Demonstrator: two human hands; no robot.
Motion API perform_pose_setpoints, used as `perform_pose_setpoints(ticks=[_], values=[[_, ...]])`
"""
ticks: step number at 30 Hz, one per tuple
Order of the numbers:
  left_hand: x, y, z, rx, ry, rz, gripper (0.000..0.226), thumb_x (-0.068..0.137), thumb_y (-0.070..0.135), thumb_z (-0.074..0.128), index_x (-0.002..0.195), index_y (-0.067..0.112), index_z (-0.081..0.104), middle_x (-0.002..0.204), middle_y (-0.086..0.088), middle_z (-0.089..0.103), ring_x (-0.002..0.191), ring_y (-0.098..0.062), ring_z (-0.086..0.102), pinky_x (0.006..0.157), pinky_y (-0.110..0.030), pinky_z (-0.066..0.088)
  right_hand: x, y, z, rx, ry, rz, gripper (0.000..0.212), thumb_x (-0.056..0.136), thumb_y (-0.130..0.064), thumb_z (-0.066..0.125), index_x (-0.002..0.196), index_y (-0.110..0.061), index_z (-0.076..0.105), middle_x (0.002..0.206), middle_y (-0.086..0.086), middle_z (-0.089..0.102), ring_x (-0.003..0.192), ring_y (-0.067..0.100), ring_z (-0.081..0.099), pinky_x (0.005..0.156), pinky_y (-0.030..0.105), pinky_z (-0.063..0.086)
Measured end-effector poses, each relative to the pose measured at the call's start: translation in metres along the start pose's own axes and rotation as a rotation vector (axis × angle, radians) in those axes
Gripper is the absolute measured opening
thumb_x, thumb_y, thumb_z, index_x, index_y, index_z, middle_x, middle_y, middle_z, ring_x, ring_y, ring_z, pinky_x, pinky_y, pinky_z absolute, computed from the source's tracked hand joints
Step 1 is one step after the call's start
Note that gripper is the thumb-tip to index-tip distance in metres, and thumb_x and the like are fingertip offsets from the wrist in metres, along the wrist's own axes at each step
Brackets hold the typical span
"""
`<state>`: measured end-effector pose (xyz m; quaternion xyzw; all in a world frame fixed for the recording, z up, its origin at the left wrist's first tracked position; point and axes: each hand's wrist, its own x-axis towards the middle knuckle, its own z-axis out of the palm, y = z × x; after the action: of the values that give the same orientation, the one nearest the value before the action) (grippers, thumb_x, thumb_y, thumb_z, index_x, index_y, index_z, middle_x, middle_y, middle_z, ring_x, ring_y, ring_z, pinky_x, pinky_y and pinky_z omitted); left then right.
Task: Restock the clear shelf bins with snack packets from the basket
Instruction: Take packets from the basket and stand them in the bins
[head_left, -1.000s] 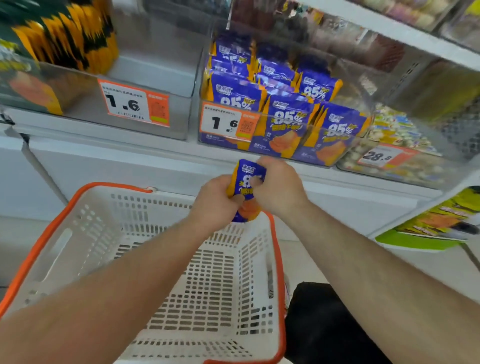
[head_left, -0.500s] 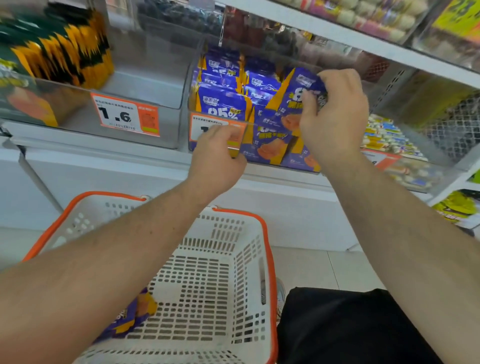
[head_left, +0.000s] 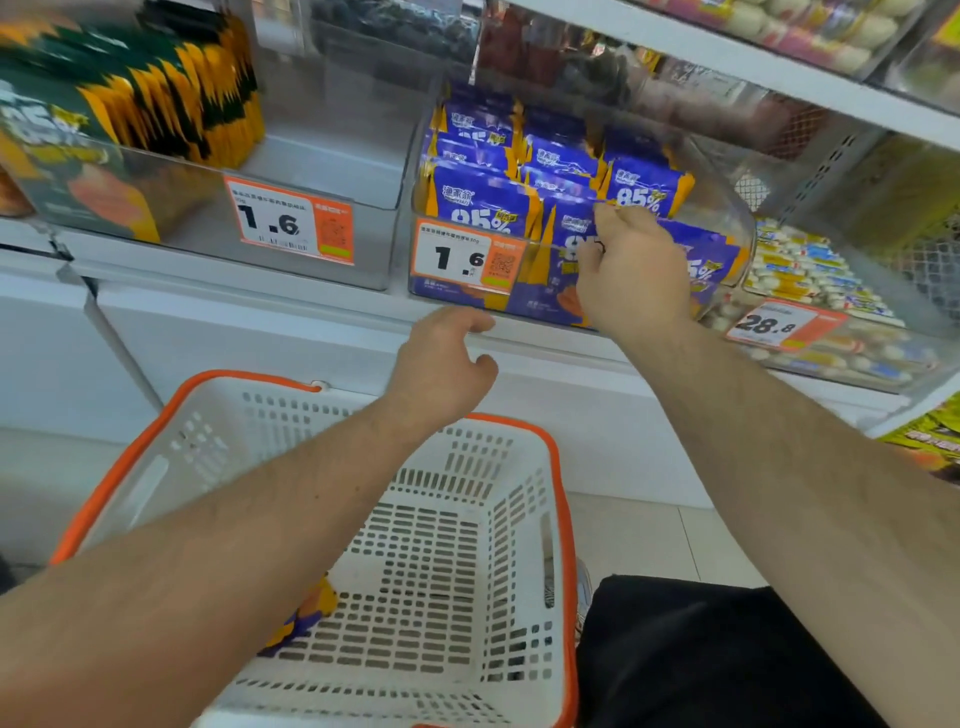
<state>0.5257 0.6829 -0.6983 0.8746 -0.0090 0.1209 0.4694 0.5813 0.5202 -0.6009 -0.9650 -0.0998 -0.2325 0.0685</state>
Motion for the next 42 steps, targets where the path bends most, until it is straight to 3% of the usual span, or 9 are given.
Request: perform_pose_setpoints(ticks=[5,9,19,24,29,31,36,39,42], values=[[-0.023,-0.039,0.001,-0.052,-0.141,-0.166,0.039,0.089,0.012,0.062,0.127,0.019,0.059,0.126,0.005,0.058,0.114,-0.011,0.054,0.088,-0.016,0.040,-0.020,-0.013,0.016,-0.047,0.125,0.058,0.078,0.088,-0.032,0.061,0.151,-0.006,0.024,0.153,0.021,0.025,0.129,0.040,0.041,0.100,0.048,0.041],[-0.043,-0.086,-0.008,-0.025,-0.195,-0.350,0.036,0.090,0.014,0.059,0.125,0.023,0.057,0.122,0.006,0.058,0.101,-0.015,0.060,0.080,-0.026,0.048,-0.056,-0.048,0.060,0.125,0.228,-0.212,0.066,0.072,-0.019,0.064,0.134,0.001,0.049,0.136,0.025,0.046,0.113,0.038,0.048,0.088,0.041,0.041],[-0.094,-0.212,-0.048,0.041,-0.187,-0.819,0.032,0.092,0.018,0.058,0.124,0.020,0.055,0.116,0.001,0.059,0.093,-0.018,0.058,0.081,-0.034,0.050,-0.173,-0.156,0.239,0.436,-1.214,0.244,0.027,0.094,-0.023,0.055,0.119,-0.014,0.061,0.110,0.007,0.062,0.088,0.021,0.059,0.074,0.029,0.045],[-0.116,-0.263,-0.051,-0.053,-0.166,-1.120,0.043,0.094,0.013,0.055,0.136,0.014,0.048,0.123,-0.007,0.056,0.095,-0.021,0.055,0.083,-0.034,0.049,-0.228,-0.189,0.282,0.512,-1.486,0.559,0.018,0.093,-0.018,0.054,0.079,-0.006,0.054,0.066,0.006,0.050,0.056,0.017,0.042,0.054,0.029,0.033],[-0.129,-0.285,-0.051,-0.040,-0.205,-1.362,0.006,0.094,0.007,0.050,0.093,0.013,0.052,0.077,-0.005,0.050,0.067,-0.019,0.054,0.060,-0.029,0.046,-0.271,-0.210,0.317,0.697,-1.492,0.629,0.021,0.087,-0.029,0.061,0.101,-0.017,0.071,0.097,0.006,0.073,0.092,0.029,0.067,0.085,0.043,0.055],[-0.135,-0.290,-0.047,-0.084,-0.256,-1.425,0.041,0.088,0.004,0.049,0.126,-0.010,0.040,0.075,-0.006,0.047,0.067,-0.023,0.052,0.059,-0.031,0.041,-0.269,-0.218,0.314,0.708,-1.476,0.606,0.021,0.093,-0.026,0.058,0.103,-0.011,0.069,0.091,0.008,0.068,0.084,0.027,0.061,0.072,0.036,0.048],[-0.132,-0.273,-0.018,-0.181,-0.426,-1.432,0.061,0.090,0.002,0.047,0.146,0.018,0.029,0.090,-0.008,0.055,0.081,-0.024,0.057,0.066,-0.035,0.049,-0.255,-0.202,0.307,0.561,-1.262,0.667,0.013,0.090,-0.022,0.059,0.080,-0.018,0.066,0.073,0.000,0.063,0.059,0.015,0.052,0.046,0.025,0.035],[-0.123,-0.253,-0.005,-0.110,-0.478,-1.396,0.009,0.091,0.004,0.050,0.096,0.012,0.047,0.079,-0.006,0.054,0.070,-0.018,0.052,0.069,-0.034,0.050,-0.237,-0.172,0.297,0.485,-1.186,0.634,0.016,0.090,-0.017,0.053,0.077,-0.021,0.060,0.076,-0.001,0.062,0.062,0.016,0.055,0.045,0.023,0.033],[-0.114,-0.251,0.011,-0.031,-0.508,-1.226,0.055,0.069,0.023,0.069,0.117,0.008,0.046,0.104,-0.007,0.062,0.090,-0.022,0.062,0.075,-0.035,0.055,-0.212,-0.141,0.277,0.435,-1.117,0.548,0.015,0.088,-0.012,0.051,0.078,-0.020,0.058,0.076,-0.003,0.060,0.065,0.014,0.054,0.048,0.026,0.036]])
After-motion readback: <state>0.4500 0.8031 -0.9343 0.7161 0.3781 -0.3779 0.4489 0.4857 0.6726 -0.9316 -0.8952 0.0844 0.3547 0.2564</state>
